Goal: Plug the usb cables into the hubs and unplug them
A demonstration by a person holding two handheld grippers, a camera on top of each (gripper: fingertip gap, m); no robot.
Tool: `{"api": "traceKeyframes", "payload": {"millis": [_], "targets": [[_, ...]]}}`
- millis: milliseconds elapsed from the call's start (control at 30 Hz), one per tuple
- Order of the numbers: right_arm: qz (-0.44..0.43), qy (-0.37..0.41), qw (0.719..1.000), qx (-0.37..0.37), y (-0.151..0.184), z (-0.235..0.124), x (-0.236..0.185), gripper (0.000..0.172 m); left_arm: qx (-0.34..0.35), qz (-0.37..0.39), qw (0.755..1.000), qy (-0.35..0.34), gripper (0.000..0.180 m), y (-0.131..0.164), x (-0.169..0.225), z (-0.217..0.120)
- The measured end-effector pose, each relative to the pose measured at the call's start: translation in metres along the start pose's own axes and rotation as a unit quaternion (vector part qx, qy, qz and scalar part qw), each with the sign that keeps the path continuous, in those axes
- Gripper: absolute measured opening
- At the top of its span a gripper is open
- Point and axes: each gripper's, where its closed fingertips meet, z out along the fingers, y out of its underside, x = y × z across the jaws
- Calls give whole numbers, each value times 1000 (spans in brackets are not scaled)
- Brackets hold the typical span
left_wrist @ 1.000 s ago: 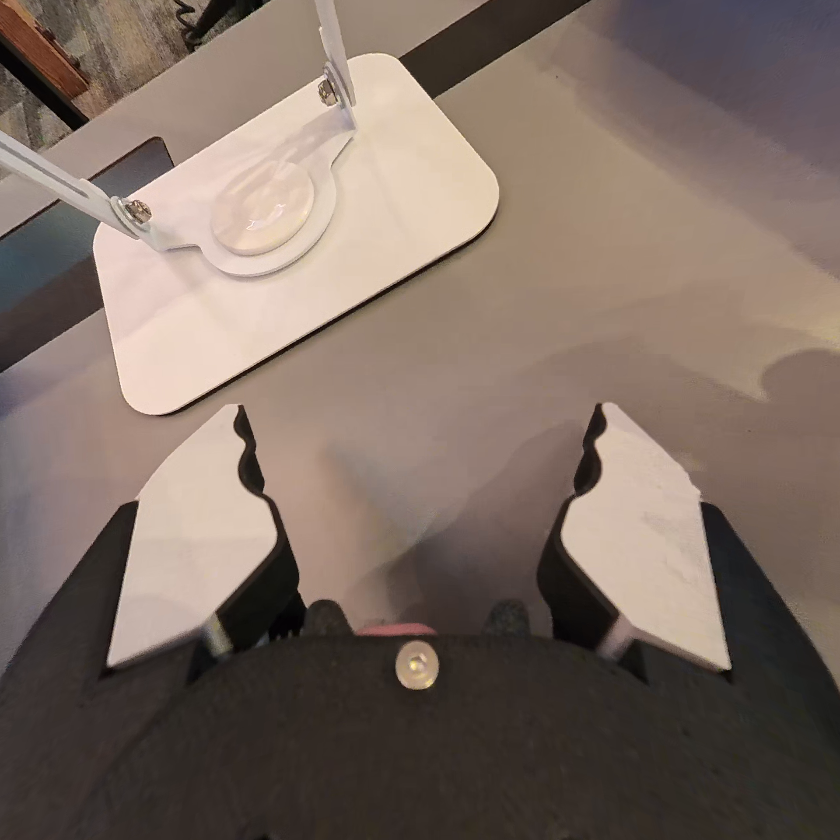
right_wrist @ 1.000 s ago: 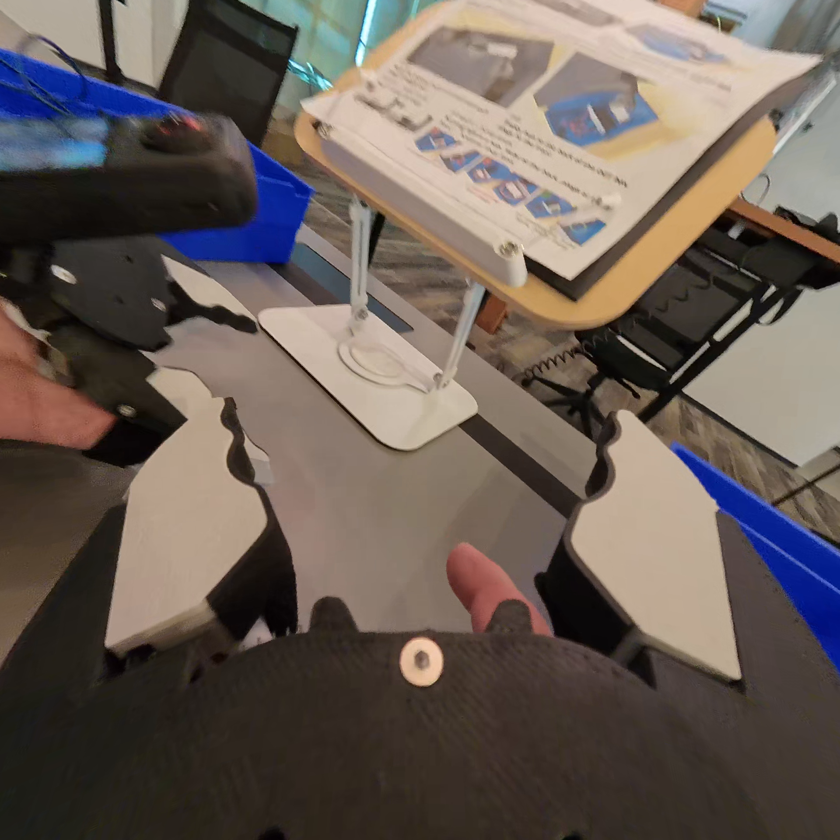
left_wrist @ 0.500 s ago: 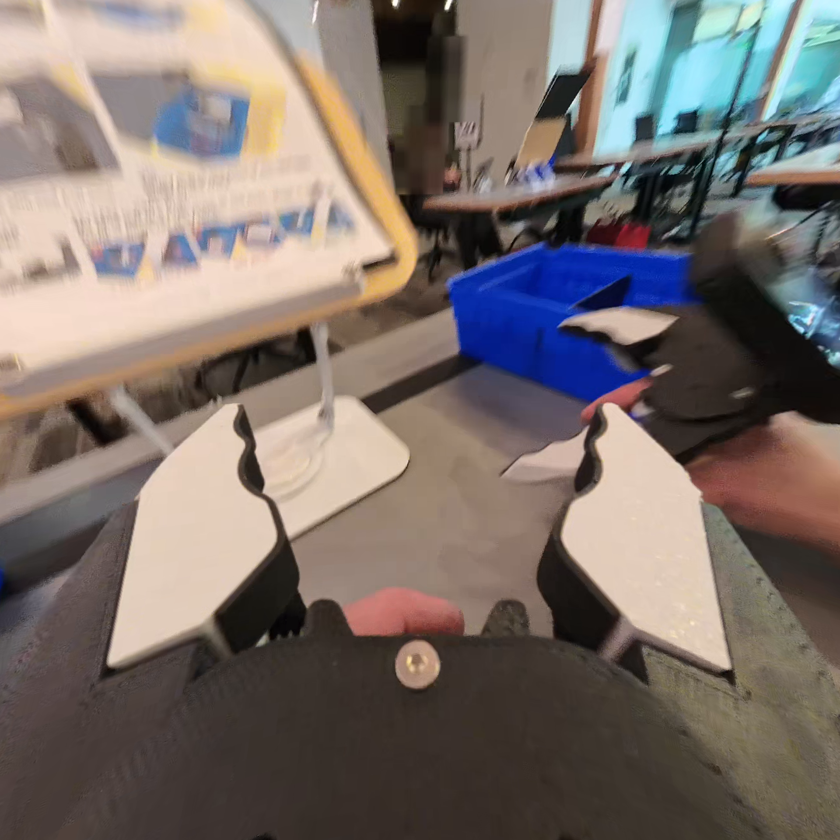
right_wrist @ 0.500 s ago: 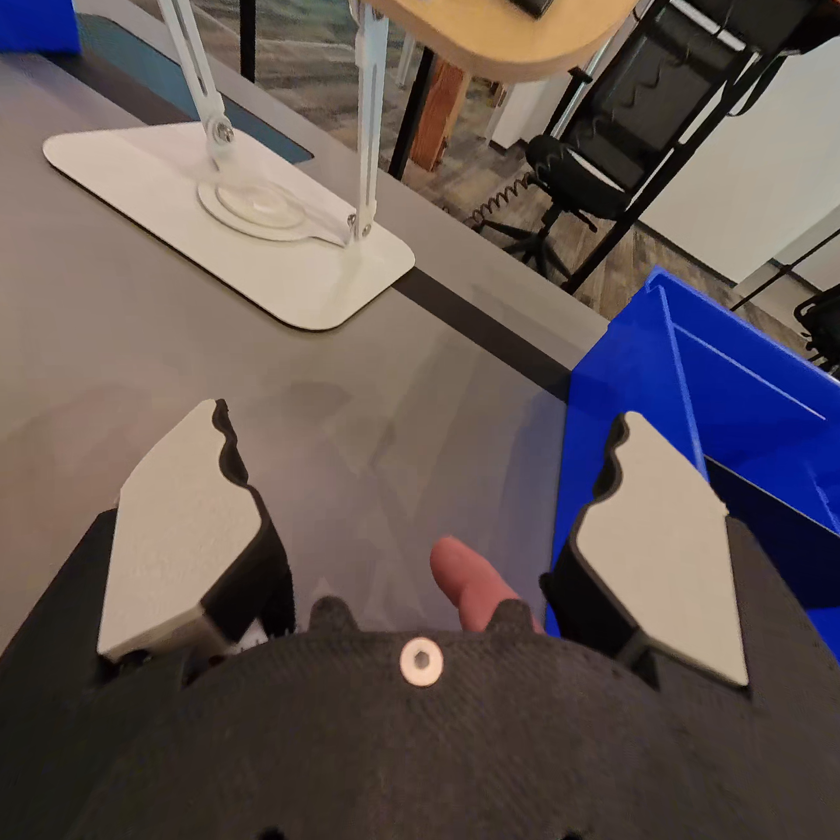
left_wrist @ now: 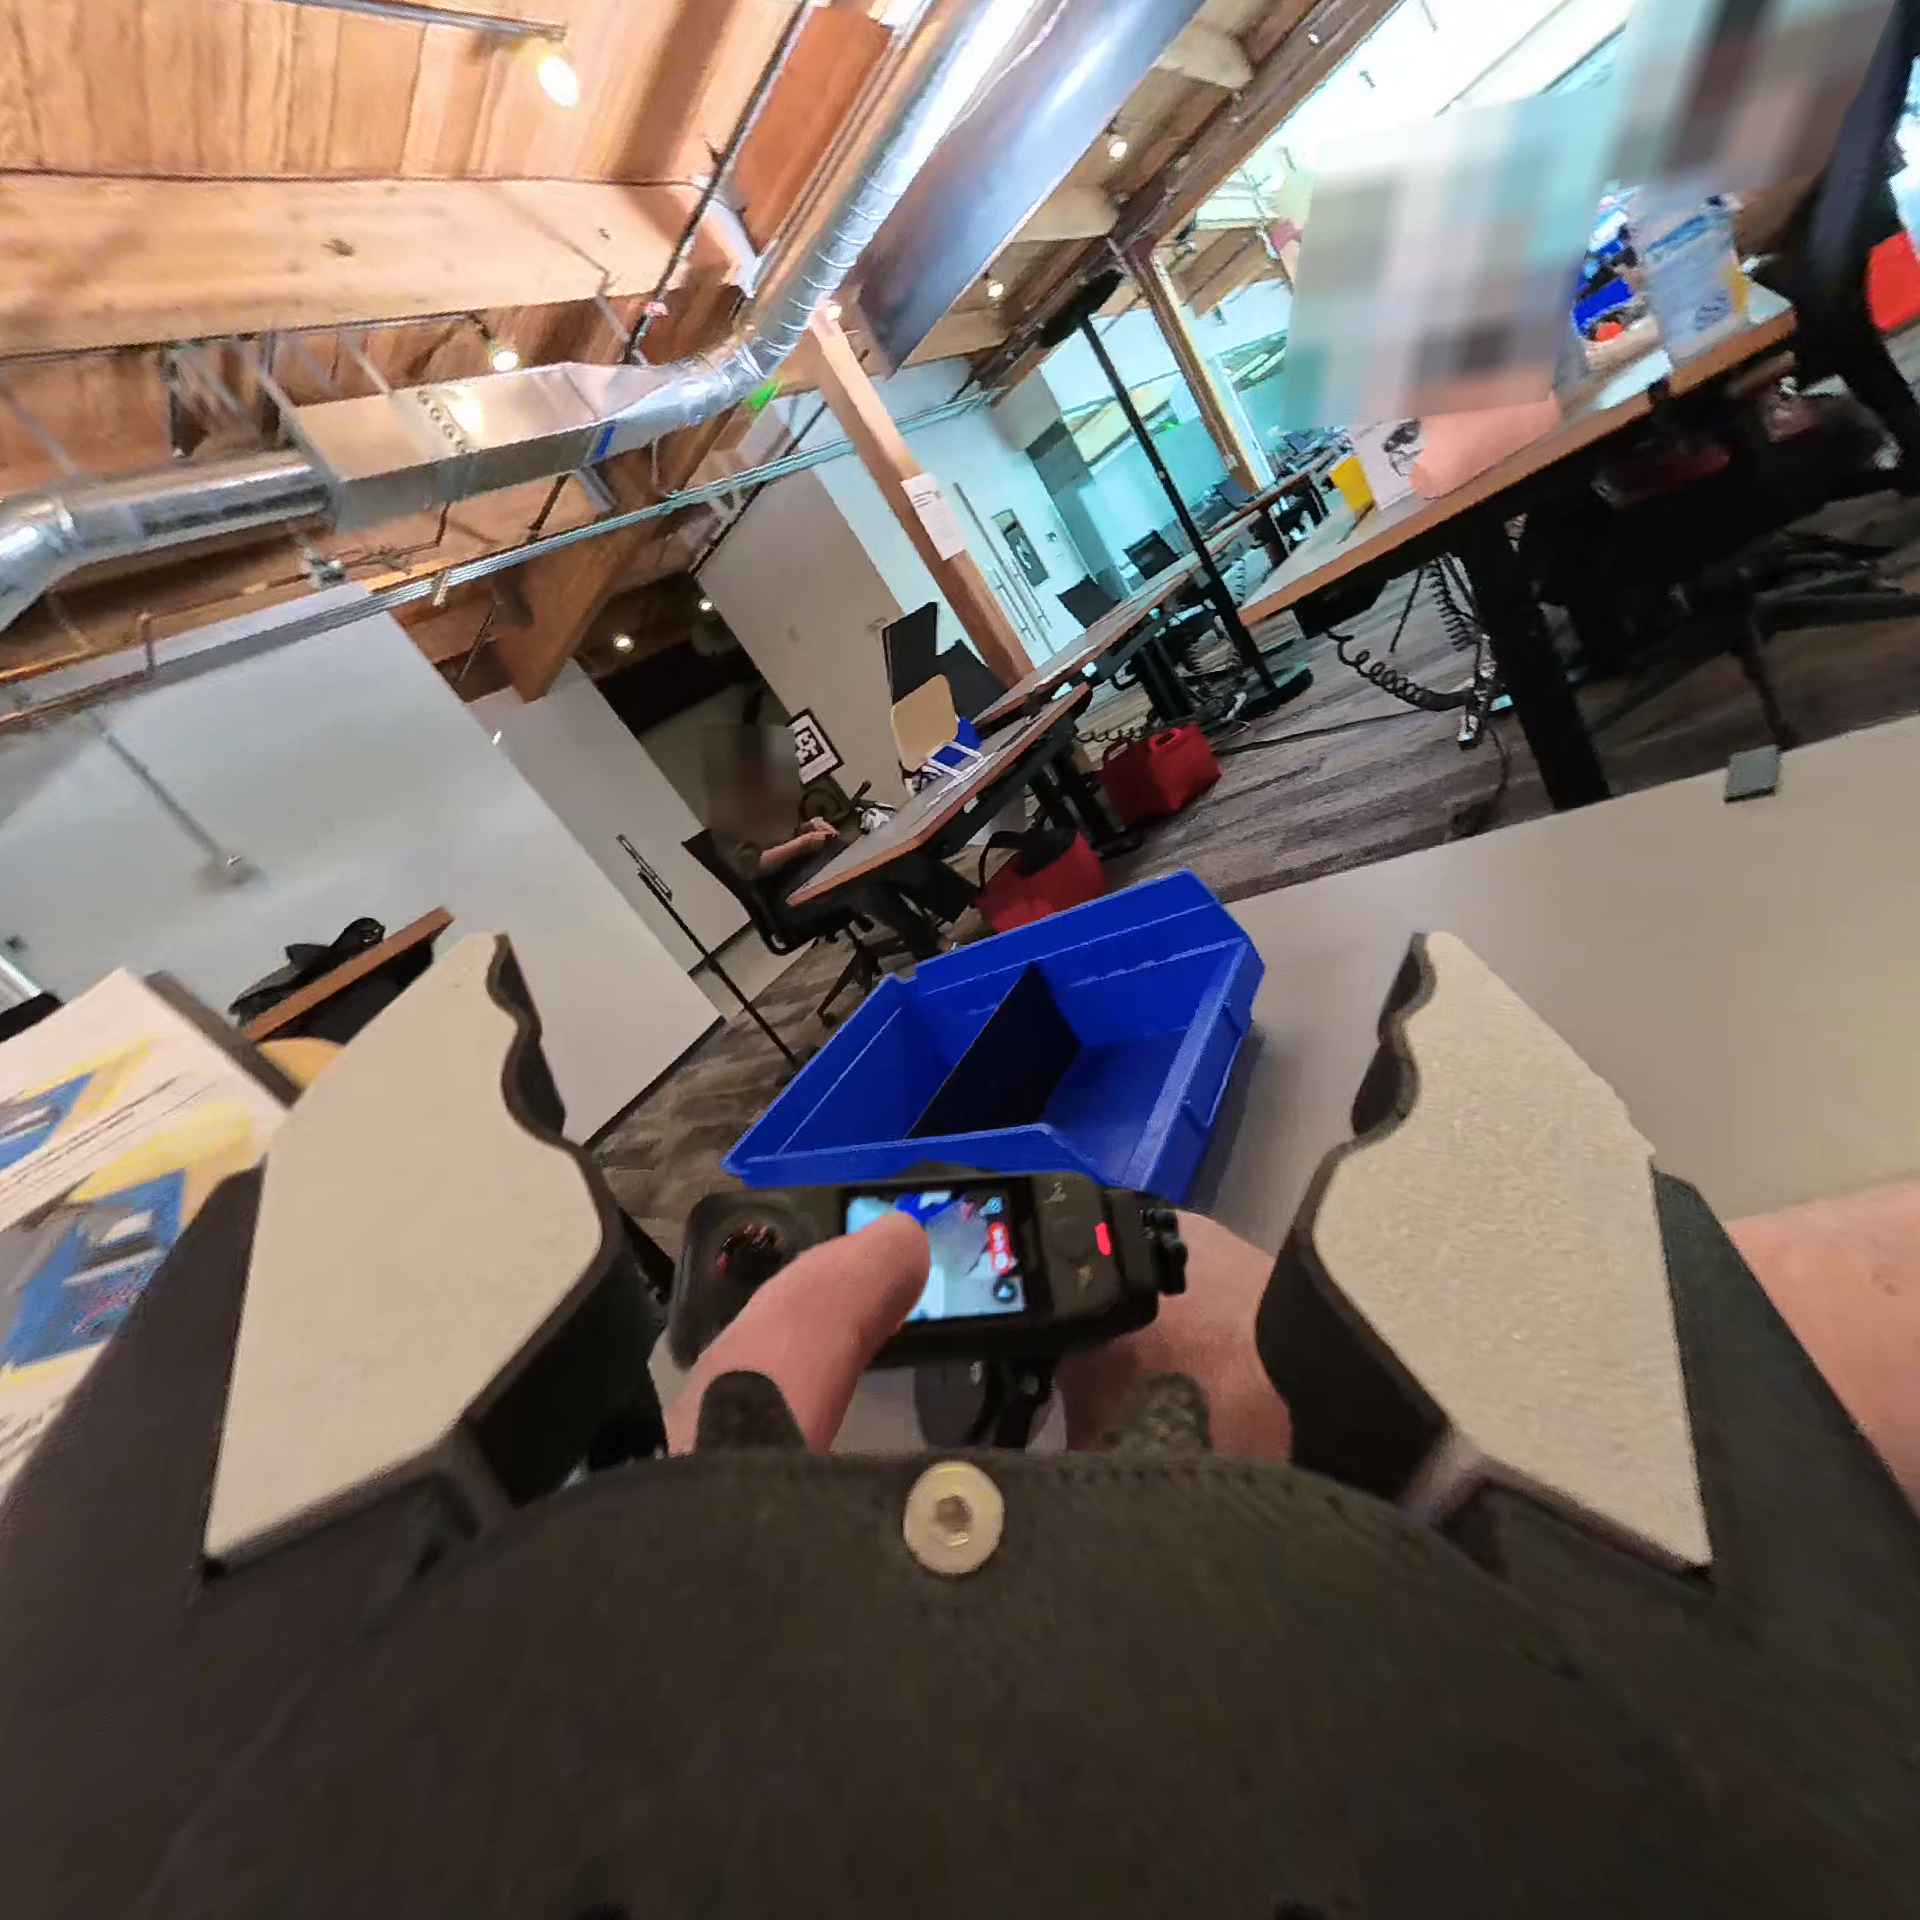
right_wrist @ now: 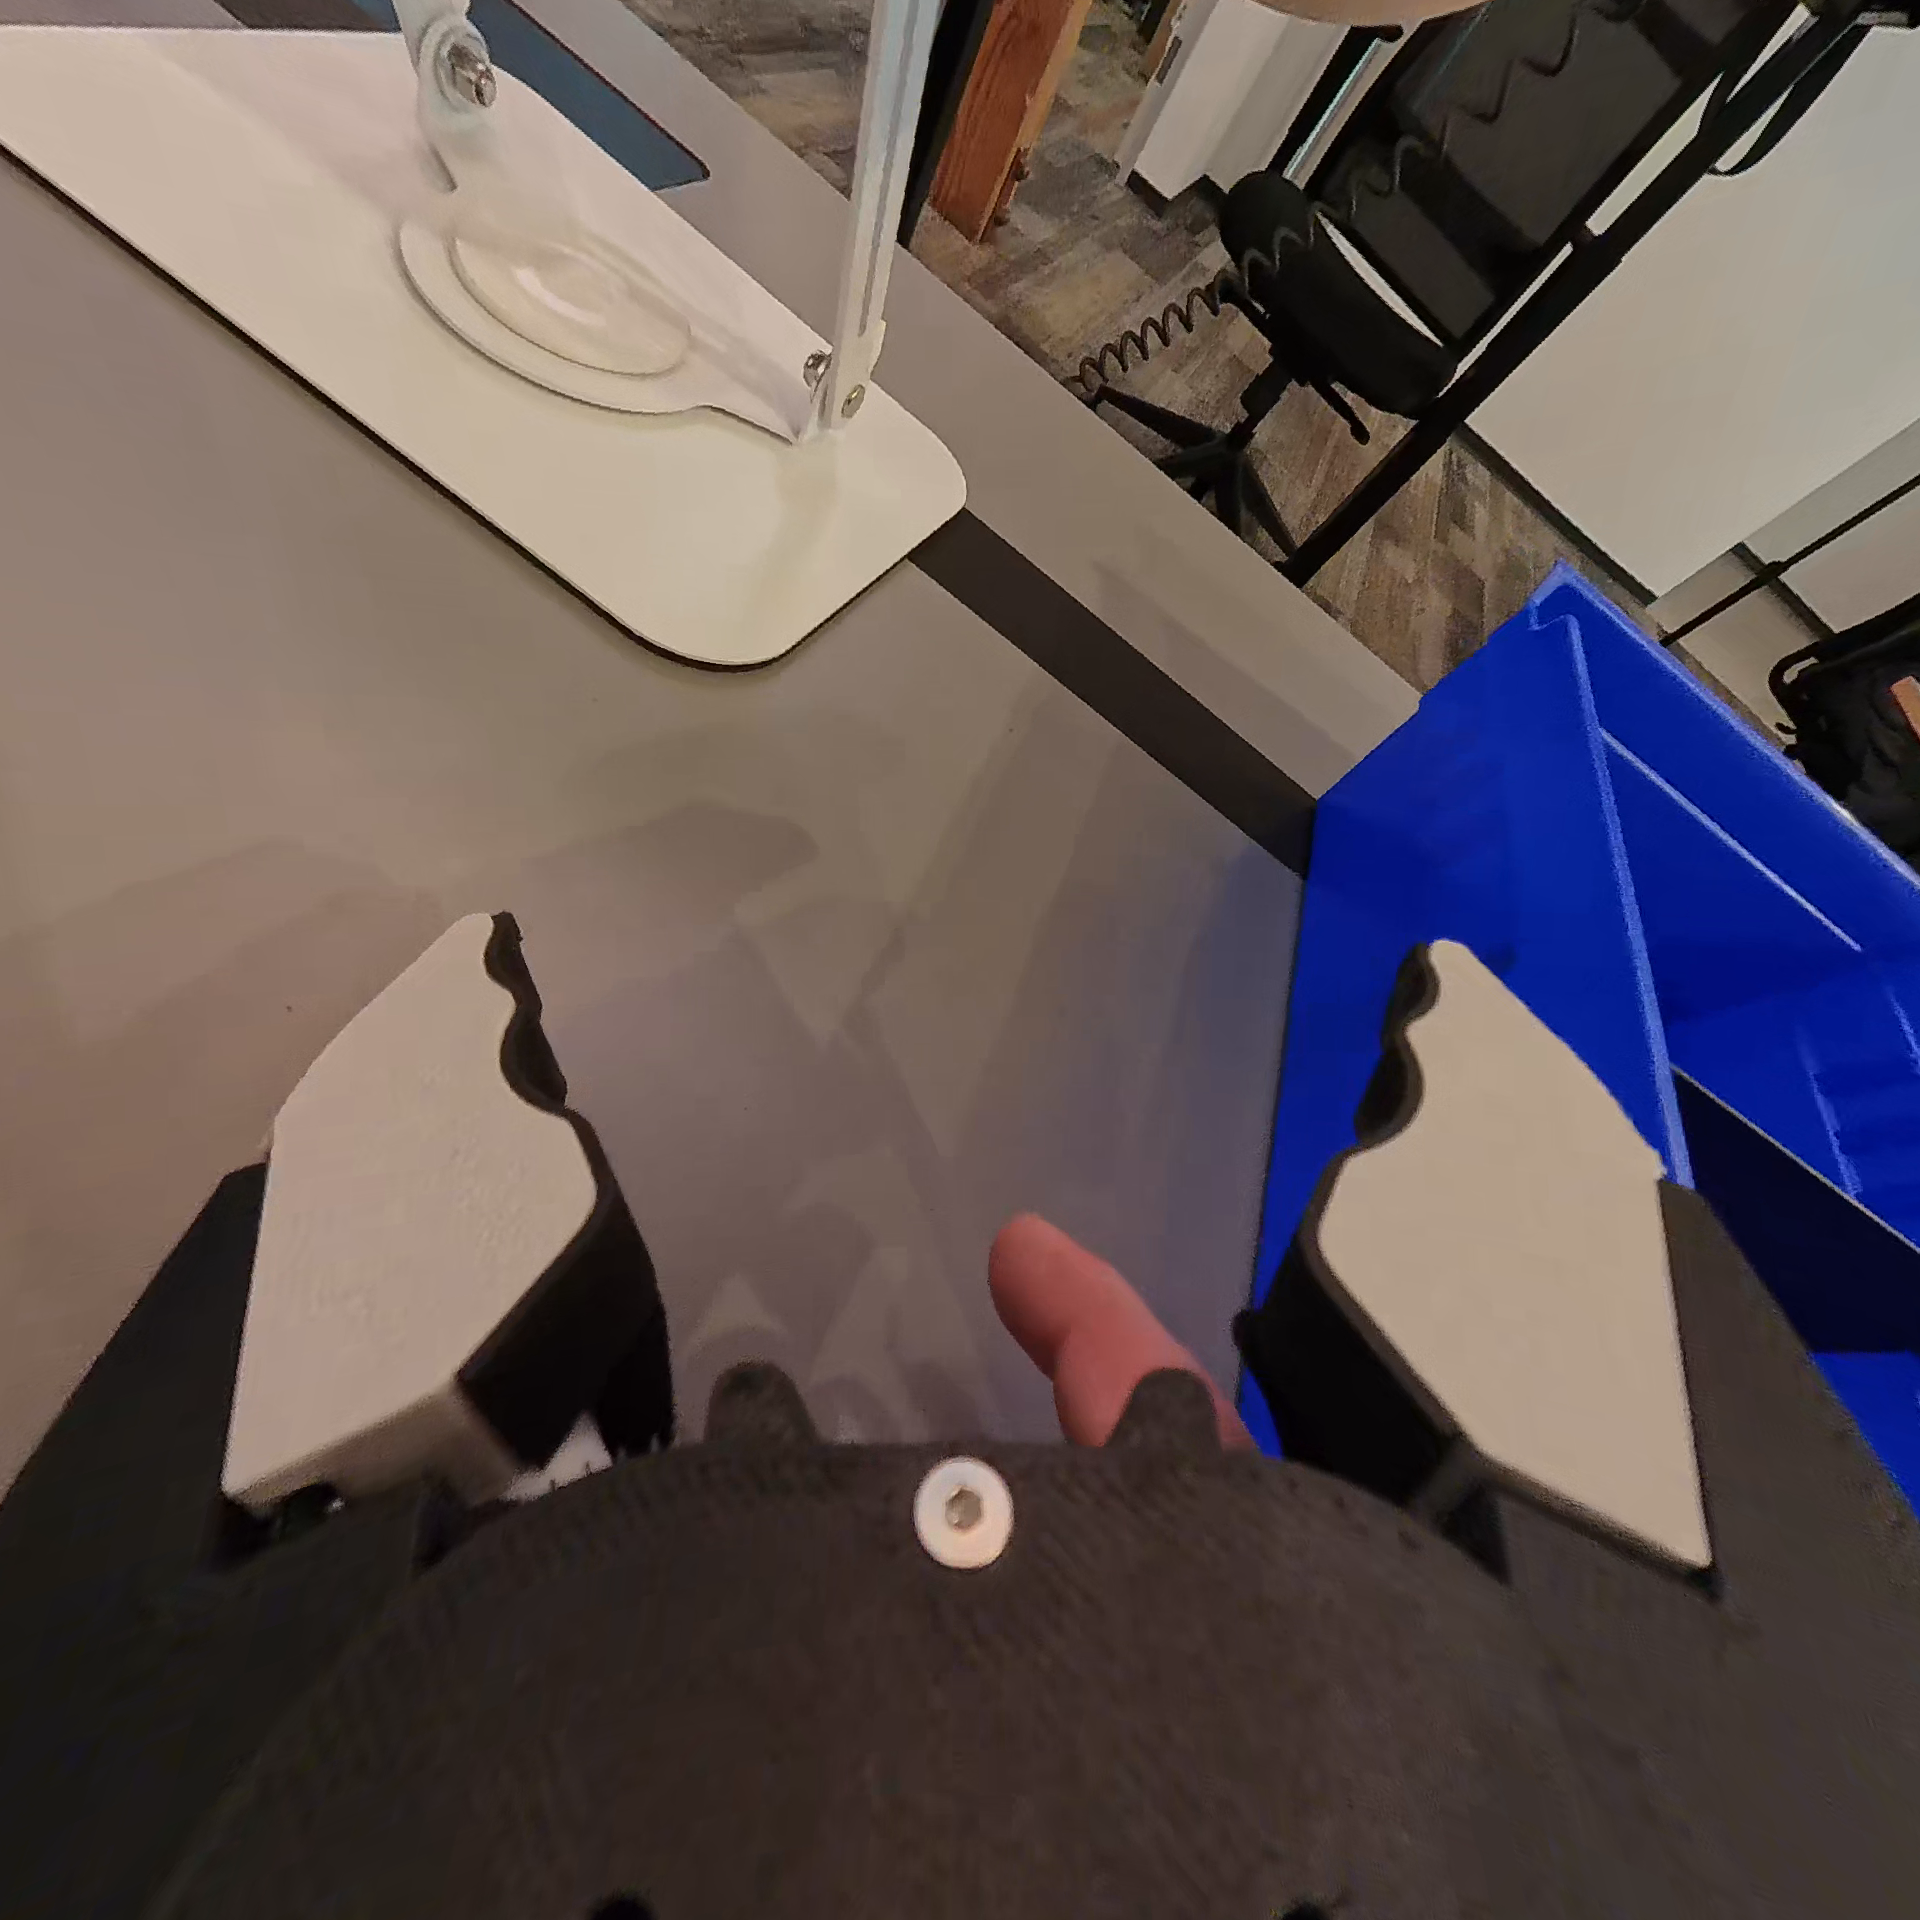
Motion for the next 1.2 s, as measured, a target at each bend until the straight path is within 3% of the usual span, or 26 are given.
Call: {"api": "traceKeyframes", "payload": {"millis": [267, 667, 767, 967, 1200], "targets": [[-17, 5, 1000, -14, 3, 2, -2, 147, -56, 11, 998, 19, 147, 28, 17, 35], [-32, 8, 999, -24, 4, 2, -4, 147, -166, 11, 986, 20, 146, 80, 22, 49], [-32, 7, 999, -29, 6, 3, -4, 147, -169, 8, 985, 25, 147, 80, 26, 50], [-21, 5, 999, -29, 8, 4, -2, 147, -113, -3, 993, 21, 143, 51, 11, 39], [-19, 4, 999, -30, 8, 4, -3, 147, -112, -5, 994, -17, 141, 52, -16, 25]]}}
